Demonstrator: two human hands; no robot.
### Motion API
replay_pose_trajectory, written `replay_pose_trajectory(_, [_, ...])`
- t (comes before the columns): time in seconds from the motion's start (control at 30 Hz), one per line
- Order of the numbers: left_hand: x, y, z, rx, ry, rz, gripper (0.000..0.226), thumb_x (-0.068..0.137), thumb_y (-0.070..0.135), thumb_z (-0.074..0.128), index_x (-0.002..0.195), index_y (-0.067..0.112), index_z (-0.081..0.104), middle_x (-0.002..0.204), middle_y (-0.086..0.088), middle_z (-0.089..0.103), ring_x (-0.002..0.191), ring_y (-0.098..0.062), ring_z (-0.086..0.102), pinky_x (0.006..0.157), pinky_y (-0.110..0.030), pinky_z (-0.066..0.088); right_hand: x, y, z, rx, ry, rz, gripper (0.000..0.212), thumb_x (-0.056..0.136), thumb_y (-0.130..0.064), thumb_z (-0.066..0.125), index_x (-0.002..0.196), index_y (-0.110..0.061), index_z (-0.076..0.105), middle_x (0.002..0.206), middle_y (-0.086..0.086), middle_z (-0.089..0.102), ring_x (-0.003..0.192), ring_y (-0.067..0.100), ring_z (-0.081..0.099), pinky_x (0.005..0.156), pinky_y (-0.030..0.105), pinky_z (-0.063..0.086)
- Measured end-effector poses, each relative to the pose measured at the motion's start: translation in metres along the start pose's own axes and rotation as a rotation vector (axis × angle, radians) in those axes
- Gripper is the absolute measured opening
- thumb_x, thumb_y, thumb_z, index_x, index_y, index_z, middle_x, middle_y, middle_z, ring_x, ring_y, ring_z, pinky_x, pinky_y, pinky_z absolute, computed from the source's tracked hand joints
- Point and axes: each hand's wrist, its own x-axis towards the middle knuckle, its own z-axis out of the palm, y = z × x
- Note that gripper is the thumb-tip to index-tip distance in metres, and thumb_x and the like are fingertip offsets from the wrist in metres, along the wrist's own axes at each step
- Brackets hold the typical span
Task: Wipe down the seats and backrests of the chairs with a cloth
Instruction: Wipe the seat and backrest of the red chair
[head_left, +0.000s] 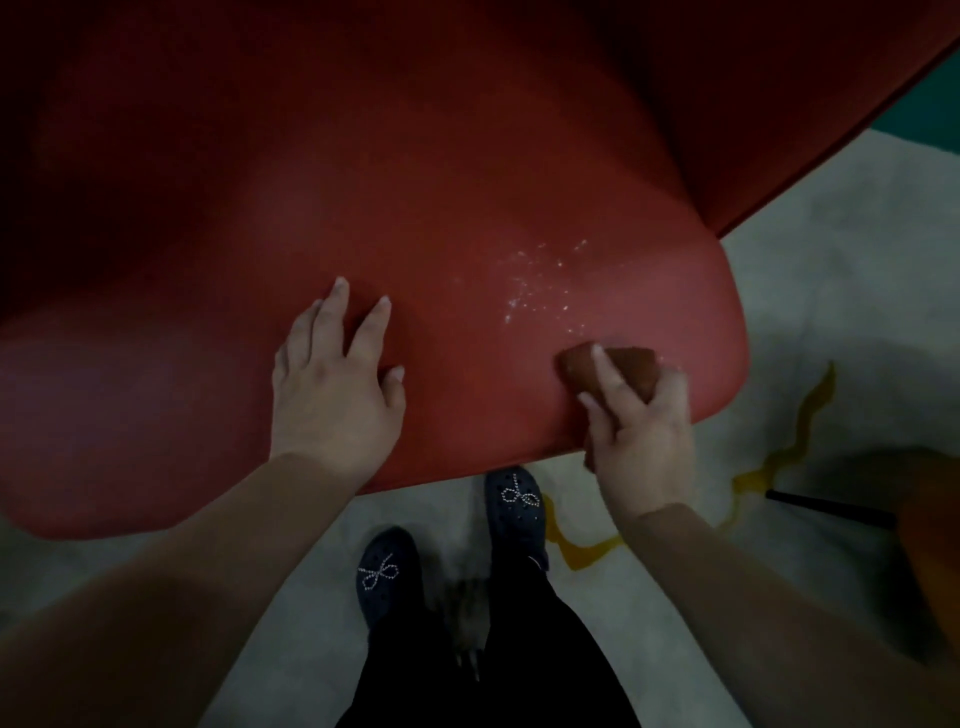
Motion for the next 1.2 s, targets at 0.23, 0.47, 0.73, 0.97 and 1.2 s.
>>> replay_pose_trajectory(0.23, [0.015,0.031,0.007,-0.001,-0.004,-0.072,0.062,0.091,0.034,0.053,0.149,0.026,0.031,0.158,-0.008,0.016,0.141,-0.031,0.016,0.112,-0.054,0.022,0.031,0.039,-0.022,-0.026,0.072,0.121,0.044,0.088,-0.021,0.069,0.131,-0.024,0.061,0.101,0.018,0.047,0.086,0.033,0.052,0.078,0.044,0.053])
replay_pose_trajectory(0.47, [0.022,0.035,0.007,-0.006,0.025,-0.159,0.065,0.091,0.034,0.054,0.149,0.024,0.028,0.158,-0.010,0.017,0.141,-0.034,0.016,0.111,-0.057,0.022,0.027,0.011,-0.009,0.054,-0.141,-0.129,0.044,0.087,-0.022,0.070,0.130,-0.025,0.061,0.102,0.015,0.049,0.087,0.033,0.054,0.075,0.045,0.053])
replay_pose_trajectory(0.73, [0.025,0.032,0.008,0.002,0.047,-0.136,0.064,0.089,0.033,0.056,0.148,0.021,0.033,0.156,-0.012,0.021,0.138,-0.036,0.020,0.109,-0.057,0.023,0.060,0.001,0.000,0.013,0.063,0.160,0.046,0.090,-0.024,0.066,0.135,-0.024,0.057,0.105,0.017,0.047,0.093,0.033,0.051,0.083,0.039,0.049])
replay_pose_trajectory(0.97, [0.030,0.034,0.006,-0.014,0.065,-0.125,0.064,0.088,0.031,0.058,0.146,0.020,0.036,0.155,-0.012,0.023,0.138,-0.036,0.022,0.106,-0.060,0.027,0.088,0.027,-0.011,-0.068,0.018,0.078,0.044,0.092,-0.029,0.064,0.135,-0.027,0.058,0.104,0.016,0.048,0.095,0.034,0.050,0.084,0.039,0.048])
replay_pose_trajectory(1.2, [0.042,0.039,0.006,-0.020,0.059,-0.141,0.063,0.089,0.032,0.057,0.147,0.019,0.035,0.155,-0.012,0.023,0.139,-0.035,0.021,0.108,-0.058,0.025,0.094,0.000,0.002,-0.006,-0.102,-0.139,0.042,0.092,-0.028,0.062,0.134,-0.026,0.058,0.105,0.017,0.049,0.094,0.033,0.050,0.079,0.043,0.050])
